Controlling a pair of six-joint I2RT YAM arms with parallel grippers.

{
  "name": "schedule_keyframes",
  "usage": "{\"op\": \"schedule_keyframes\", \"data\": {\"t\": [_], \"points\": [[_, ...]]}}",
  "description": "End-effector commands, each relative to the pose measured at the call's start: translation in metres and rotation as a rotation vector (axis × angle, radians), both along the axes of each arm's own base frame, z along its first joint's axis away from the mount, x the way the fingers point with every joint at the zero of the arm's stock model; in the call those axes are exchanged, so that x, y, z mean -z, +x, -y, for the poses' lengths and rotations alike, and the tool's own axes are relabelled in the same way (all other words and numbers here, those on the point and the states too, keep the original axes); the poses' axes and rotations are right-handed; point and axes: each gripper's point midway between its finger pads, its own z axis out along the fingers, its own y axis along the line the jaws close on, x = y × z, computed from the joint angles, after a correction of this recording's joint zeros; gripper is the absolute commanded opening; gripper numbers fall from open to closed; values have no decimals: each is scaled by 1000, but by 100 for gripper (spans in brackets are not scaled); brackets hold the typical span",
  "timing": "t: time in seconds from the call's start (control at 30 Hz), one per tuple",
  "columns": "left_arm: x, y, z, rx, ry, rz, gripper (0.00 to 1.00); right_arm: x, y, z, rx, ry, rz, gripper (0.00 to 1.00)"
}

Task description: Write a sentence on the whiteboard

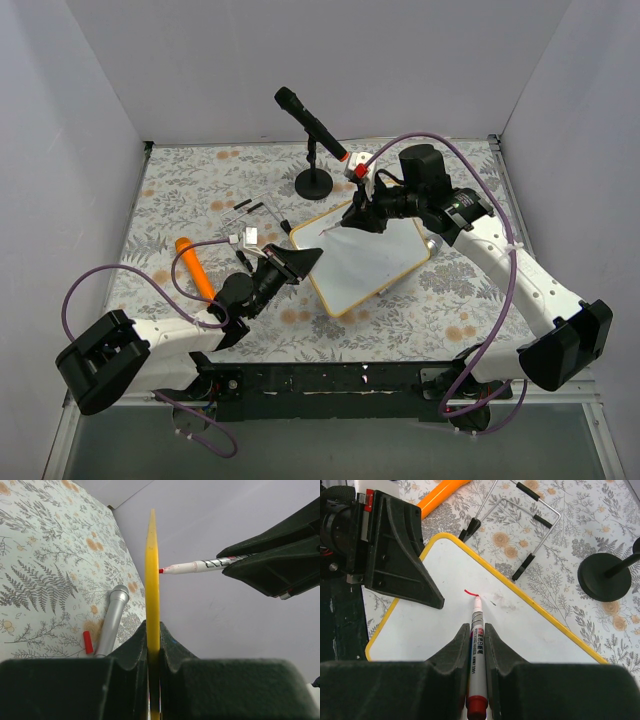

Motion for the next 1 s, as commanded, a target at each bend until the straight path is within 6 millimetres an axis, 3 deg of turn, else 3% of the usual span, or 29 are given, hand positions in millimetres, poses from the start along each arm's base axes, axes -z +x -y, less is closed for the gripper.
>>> {"op": "schedule_keyframes", "data": {"t": [0.0, 0.33, 0.73, 0.97], "points": [[-69, -8, -7, 5, -185, 133, 0, -6, 16, 4, 68, 0, 47, 1], [-67, -8, -10, -5, -183, 127, 0, -8, -8, -3, -74, 31, 16, 1], [-67, -8, -11, -7, -182, 129, 0, -2, 1, 0, -27, 6, 24, 1], [-68, -8, -14, -19, -183, 131, 0, 10, -7, 6, -48, -22, 30, 1]]}}
